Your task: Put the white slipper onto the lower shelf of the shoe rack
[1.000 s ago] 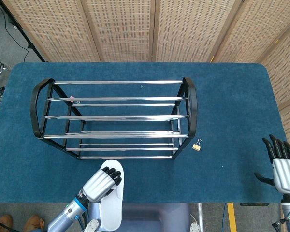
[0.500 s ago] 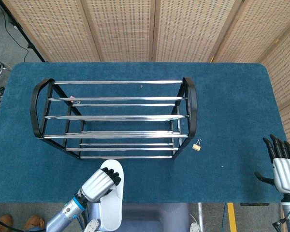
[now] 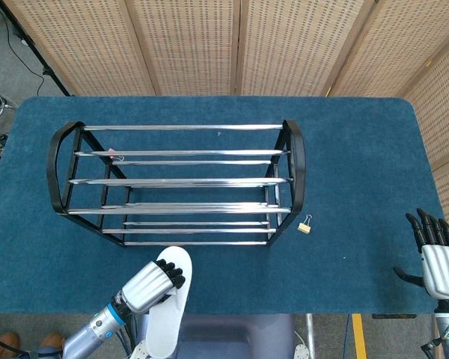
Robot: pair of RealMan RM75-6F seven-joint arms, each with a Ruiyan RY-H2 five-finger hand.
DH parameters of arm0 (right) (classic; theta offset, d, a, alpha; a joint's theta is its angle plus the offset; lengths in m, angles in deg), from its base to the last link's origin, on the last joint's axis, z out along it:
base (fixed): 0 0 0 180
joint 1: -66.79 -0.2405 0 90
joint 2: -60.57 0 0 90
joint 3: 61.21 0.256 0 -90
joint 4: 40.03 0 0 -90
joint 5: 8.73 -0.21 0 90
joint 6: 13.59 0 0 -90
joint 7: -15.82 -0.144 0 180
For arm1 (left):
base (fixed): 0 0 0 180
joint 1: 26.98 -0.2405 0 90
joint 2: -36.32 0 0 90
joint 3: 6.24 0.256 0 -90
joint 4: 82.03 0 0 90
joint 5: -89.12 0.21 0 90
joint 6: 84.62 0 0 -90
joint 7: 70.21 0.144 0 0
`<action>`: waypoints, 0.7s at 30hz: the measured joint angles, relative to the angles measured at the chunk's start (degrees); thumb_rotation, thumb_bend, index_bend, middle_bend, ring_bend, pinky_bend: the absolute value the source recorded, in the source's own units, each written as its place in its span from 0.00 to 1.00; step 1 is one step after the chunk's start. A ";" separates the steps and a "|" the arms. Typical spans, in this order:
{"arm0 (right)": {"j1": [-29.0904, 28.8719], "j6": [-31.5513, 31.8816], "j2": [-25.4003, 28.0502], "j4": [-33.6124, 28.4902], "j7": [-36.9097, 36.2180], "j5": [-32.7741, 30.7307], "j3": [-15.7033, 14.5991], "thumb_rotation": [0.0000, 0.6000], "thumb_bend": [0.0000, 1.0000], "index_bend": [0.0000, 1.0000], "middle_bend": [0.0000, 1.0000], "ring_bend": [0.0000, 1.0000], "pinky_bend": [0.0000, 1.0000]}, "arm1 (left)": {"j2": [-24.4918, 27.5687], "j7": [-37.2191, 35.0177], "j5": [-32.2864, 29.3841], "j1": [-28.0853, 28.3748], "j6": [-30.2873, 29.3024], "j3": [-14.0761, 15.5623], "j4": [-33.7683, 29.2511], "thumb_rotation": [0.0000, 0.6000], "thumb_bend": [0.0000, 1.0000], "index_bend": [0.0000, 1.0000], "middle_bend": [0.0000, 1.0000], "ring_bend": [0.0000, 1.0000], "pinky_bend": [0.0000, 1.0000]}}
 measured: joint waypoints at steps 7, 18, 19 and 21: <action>-0.02 0.00 -0.04 -0.04 0.22 0.08 -0.04 1.00 0.00 0.00 0.00 0.00 0.00 | 1.47 -2.28 2.45 0.04 -2.30 1.08 0.08 1.00 0.52 0.73 0.54 0.49 0.59; -0.01 0.03 -0.08 -0.11 0.33 0.12 -0.07 1.00 0.00 0.00 0.00 0.00 0.00 | 4.30 -1.20 6.11 0.83 -4.61 0.78 -2.11 1.00 0.52 0.73 0.54 0.49 0.59; 0.01 0.07 -0.07 -0.12 0.31 0.09 -0.05 1.00 0.00 0.00 0.00 0.00 0.00 | 4.55 -1.09 5.86 1.20 -4.12 0.32 -2.25 1.00 0.52 0.73 0.54 0.49 0.59; 0.02 0.09 -0.04 -0.12 0.25 0.05 -0.02 1.00 0.00 0.00 0.00 0.00 0.00 | 4.88 -1.04 5.43 1.92 -3.24 -0.48 -2.31 1.00 0.52 0.73 0.54 0.49 0.59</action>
